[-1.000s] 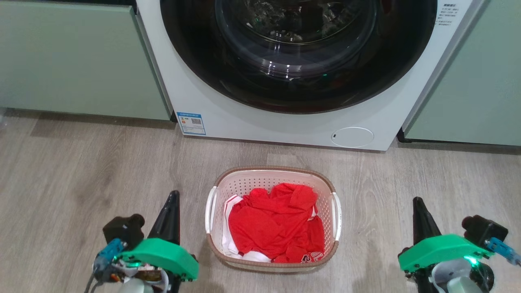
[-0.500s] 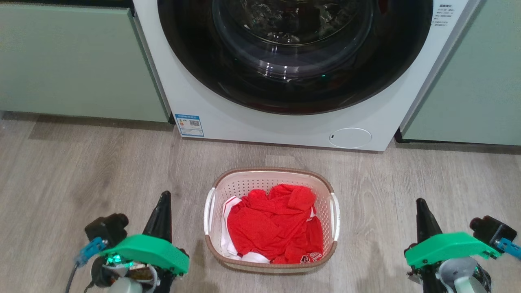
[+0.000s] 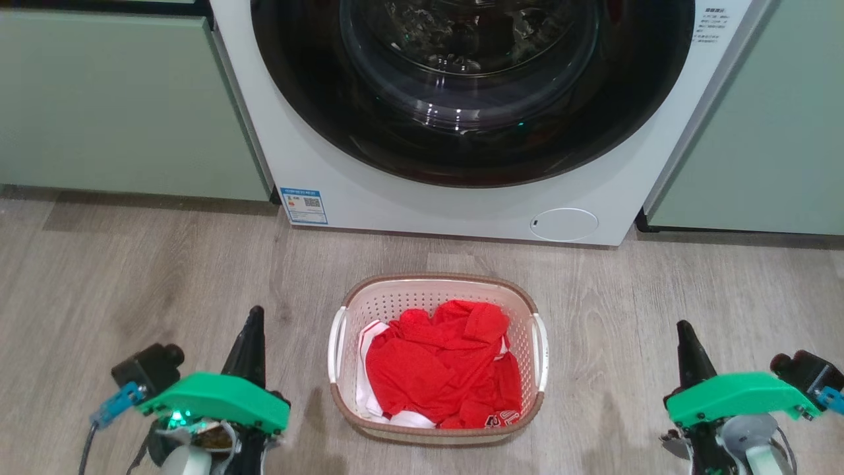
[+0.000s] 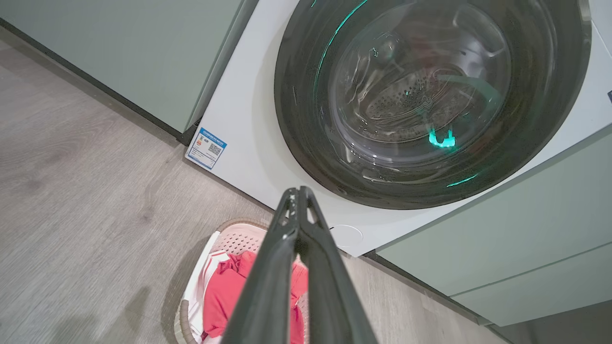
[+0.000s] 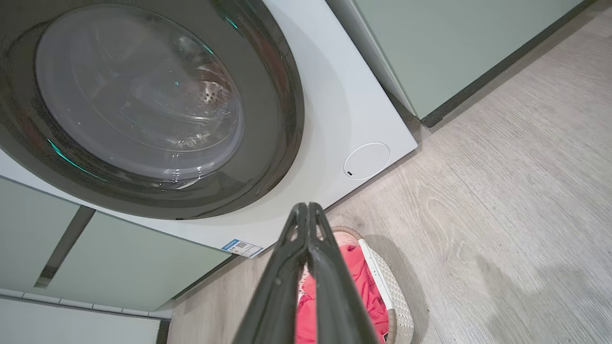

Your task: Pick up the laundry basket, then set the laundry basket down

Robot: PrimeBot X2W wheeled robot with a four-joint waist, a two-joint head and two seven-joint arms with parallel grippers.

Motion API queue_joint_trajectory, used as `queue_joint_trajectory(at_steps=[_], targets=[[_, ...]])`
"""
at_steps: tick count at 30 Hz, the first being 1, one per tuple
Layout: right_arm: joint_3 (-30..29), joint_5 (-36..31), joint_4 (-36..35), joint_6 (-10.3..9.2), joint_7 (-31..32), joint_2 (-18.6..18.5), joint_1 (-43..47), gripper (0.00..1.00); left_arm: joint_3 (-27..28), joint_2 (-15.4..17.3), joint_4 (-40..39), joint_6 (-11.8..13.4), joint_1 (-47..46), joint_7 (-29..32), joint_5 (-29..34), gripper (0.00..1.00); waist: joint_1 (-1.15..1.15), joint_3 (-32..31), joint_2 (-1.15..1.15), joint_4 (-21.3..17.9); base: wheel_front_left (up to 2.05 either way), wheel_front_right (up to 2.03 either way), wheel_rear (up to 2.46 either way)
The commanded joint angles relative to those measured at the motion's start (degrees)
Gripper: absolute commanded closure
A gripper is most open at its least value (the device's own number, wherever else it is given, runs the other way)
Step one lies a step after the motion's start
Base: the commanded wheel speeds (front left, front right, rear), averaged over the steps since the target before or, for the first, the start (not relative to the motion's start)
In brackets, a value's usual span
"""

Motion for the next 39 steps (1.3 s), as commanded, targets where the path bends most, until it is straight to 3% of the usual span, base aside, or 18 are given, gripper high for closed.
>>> queue_joint_trajectory(at_steps=[1,39], targets=[[-0.1,1.4,-2.0,0.17,0.5,-1.0,-2.7,1.00,1.4,0.9,-1.5,-0.5,-2.8,0.3,-1.5,1.00,0.00,0.0,0.00,0.0,0.00,0.00,0.00],[-2.5,21.8,-2.2,0.29,6.5,-1.2,-3.9,1.00,7.9,1.0,-0.8,-2.7,-3.8,6.3,-25.9,1.00,0.00,-0.8,0.00,-1.2,0.00,0.00,0.00]])
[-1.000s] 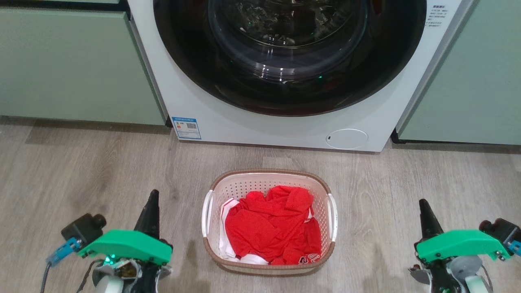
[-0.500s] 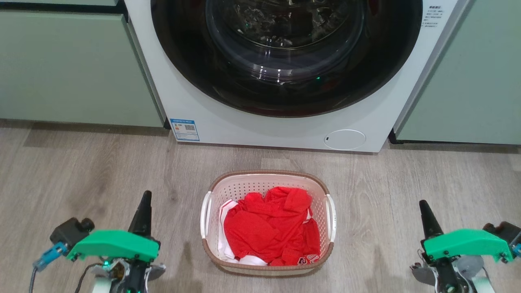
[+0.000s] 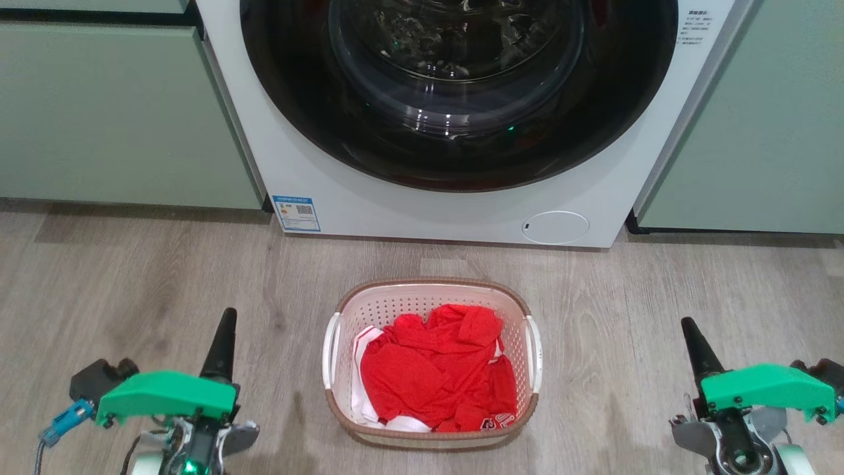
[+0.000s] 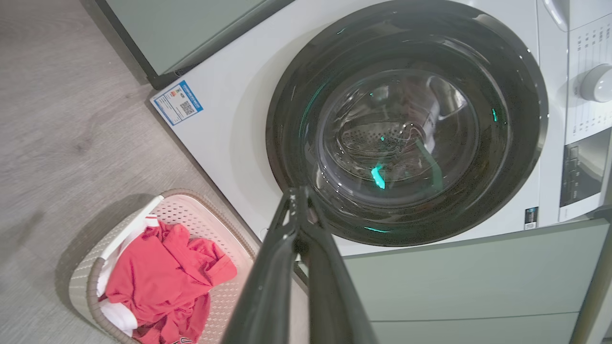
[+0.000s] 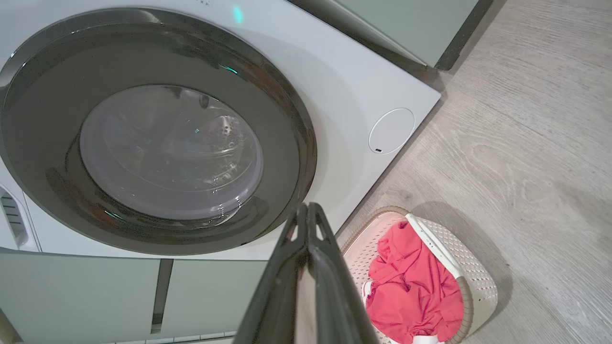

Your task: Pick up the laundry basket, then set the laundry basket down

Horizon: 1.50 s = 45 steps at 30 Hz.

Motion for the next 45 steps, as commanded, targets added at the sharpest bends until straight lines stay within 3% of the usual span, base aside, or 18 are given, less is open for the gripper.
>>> queue_joint_trajectory(at_steps=[1,38,45], targets=[[0.5,1.5,-2.2,0.29,0.6,-1.1,-2.7,1.00,2.2,1.0,-1.5,-0.7,-3.4,0.4,-1.7,1.00,0.00,0.0,0.00,0.0,0.00,0.00,0.00],[-2.2,21.2,-2.4,0.41,6.7,-1.1,-4.0,1.00,8.9,0.8,-0.7,-2.9,-4.4,6.6,-25.1,1.00,0.00,-0.8,0.00,-1.1,0.00,0.00,0.00],[-2.3,21.2,-2.4,0.41,6.8,-1.0,-4.0,1.00,9.1,0.6,-0.7,-2.9,-4.4,6.8,-25.0,1.00,0.00,-0.8,0.00,-1.1,0.00,0.00,0.00]])
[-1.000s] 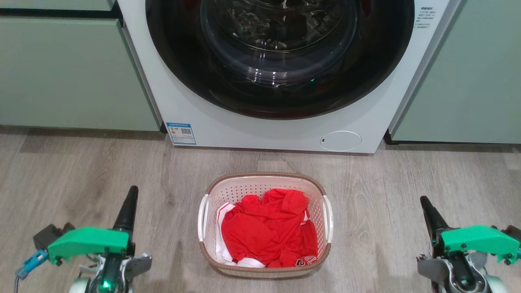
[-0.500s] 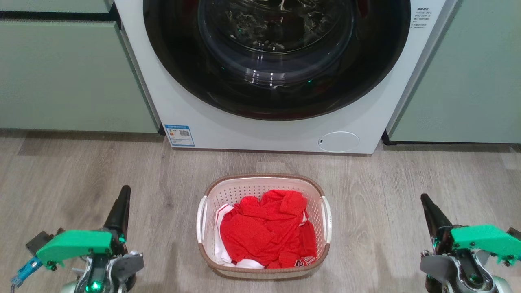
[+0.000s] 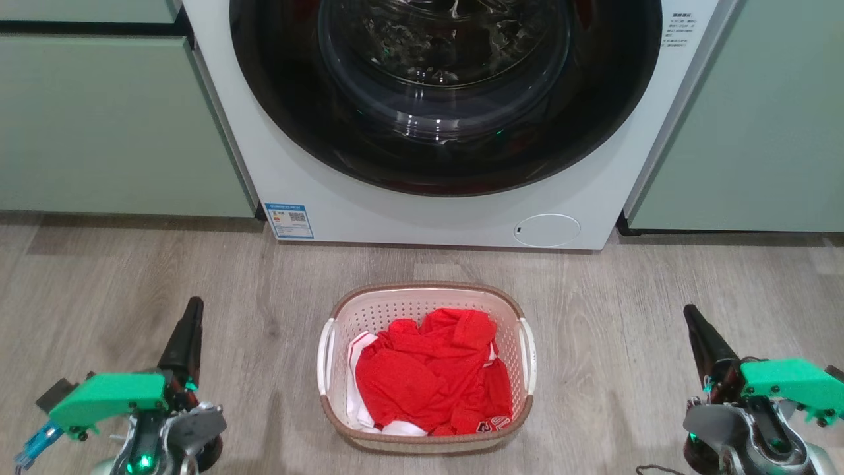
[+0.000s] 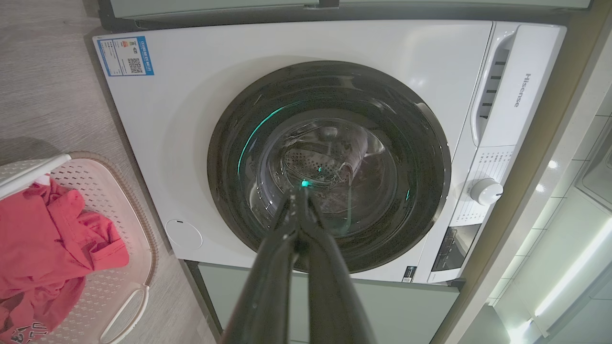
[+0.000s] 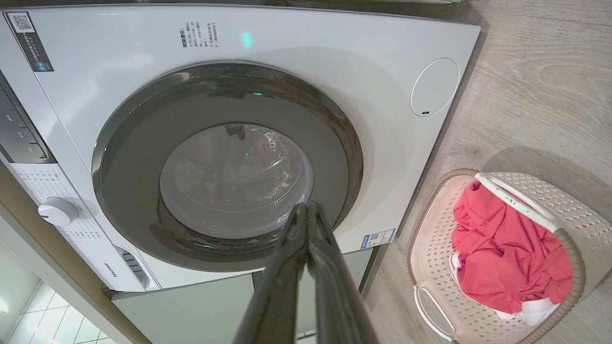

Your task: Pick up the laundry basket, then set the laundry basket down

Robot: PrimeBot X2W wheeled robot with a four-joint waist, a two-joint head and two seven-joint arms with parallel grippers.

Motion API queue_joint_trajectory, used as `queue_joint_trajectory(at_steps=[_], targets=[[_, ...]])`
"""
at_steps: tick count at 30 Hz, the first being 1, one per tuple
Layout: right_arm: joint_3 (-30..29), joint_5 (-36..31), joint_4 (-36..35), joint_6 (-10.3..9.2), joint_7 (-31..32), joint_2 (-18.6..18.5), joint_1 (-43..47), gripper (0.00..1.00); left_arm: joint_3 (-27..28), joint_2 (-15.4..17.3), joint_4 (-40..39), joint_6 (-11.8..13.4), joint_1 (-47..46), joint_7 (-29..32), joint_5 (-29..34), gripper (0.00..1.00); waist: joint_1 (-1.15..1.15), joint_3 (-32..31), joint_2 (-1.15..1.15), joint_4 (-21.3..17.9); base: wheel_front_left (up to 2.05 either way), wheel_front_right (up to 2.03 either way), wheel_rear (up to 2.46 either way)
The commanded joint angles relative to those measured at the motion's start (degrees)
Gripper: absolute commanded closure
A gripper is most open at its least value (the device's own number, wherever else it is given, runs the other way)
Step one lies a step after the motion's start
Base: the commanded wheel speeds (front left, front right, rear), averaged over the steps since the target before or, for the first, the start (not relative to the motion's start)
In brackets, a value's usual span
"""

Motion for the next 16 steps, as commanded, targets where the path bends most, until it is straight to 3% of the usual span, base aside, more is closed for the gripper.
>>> queue_joint_trajectory(at_steps=[1,16], targets=[[1.0,0.1,-2.1,0.41,0.4,-1.0,-2.7,1.00,2.1,0.7,-1.7,-0.4,-3.1,0.3,0.0,1.00,0.00,0.0,0.00,0.0,0.00,0.00,0.00],[0.9,0.0,-2.1,0.41,0.5,-0.9,-2.7,1.00,2.4,0.5,-1.7,-0.4,-3.2,0.6,0.3,1.00,0.00,0.0,0.00,0.0,0.00,0.00,0.00]])
